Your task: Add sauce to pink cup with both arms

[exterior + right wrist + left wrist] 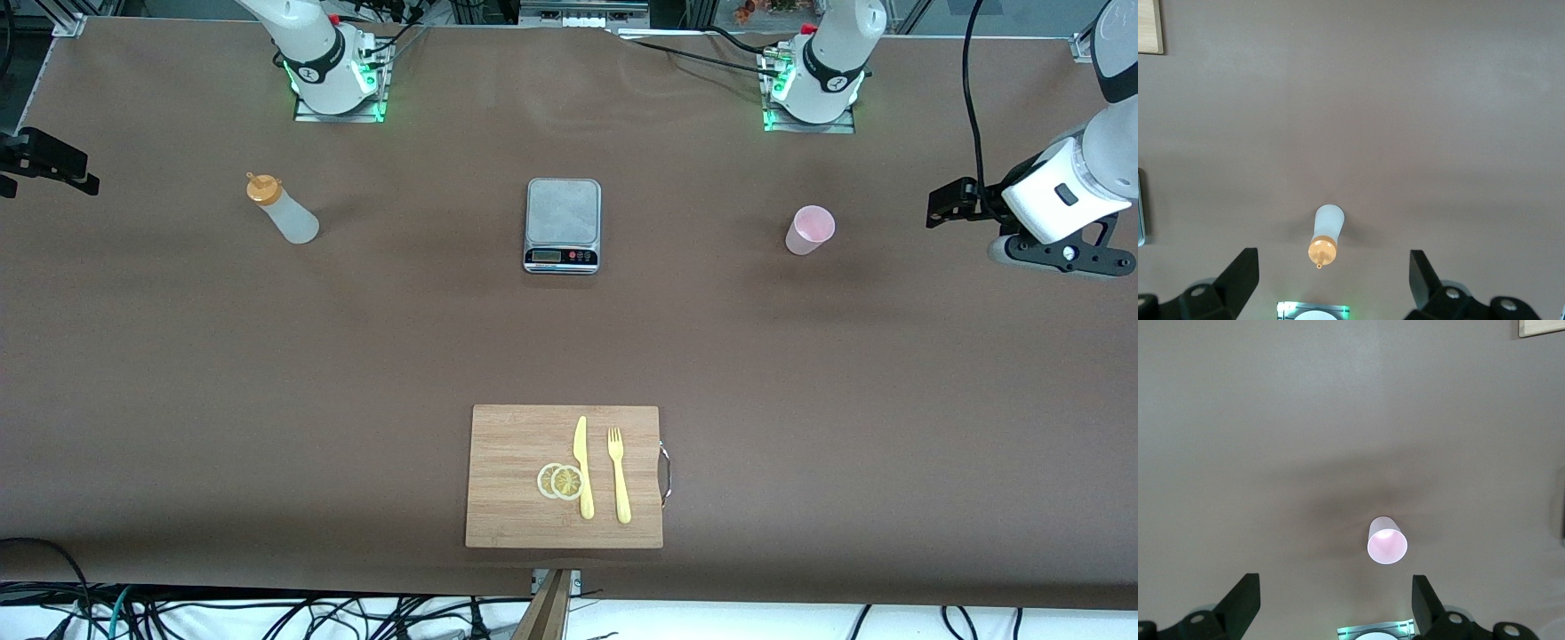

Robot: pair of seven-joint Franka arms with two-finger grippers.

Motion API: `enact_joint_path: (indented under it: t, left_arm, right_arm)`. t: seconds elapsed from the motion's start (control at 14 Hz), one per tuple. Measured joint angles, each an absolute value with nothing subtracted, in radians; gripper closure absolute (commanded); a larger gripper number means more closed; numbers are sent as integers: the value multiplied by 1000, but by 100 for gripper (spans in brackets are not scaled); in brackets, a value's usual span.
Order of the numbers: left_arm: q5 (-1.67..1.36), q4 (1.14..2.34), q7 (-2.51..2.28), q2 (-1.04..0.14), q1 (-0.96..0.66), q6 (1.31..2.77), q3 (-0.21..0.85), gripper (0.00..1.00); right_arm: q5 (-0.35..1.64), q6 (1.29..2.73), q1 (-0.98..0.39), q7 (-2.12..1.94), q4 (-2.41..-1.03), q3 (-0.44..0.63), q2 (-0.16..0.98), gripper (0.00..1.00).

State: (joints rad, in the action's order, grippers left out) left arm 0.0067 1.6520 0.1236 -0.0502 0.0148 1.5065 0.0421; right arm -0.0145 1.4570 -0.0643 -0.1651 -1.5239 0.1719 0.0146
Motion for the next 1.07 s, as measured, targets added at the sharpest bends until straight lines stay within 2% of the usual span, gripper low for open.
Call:
enact_joint_path:
  t: [0.64,0.86,1.07]
  left_arm:
    - [7,1721,124,-44,18,1414,42,0]
    - [7,1837,129,-21,22,1454,42,0]
    - [7,2037,135,6,22,1615,42,0]
  right_arm:
    - [-15,1456,-64,-165,-1524,173,15,0]
    - [-15,1456,-64,-165,-1524,174,15,0]
    - [-15,1456,-64,-165,-1524,174,15,0]
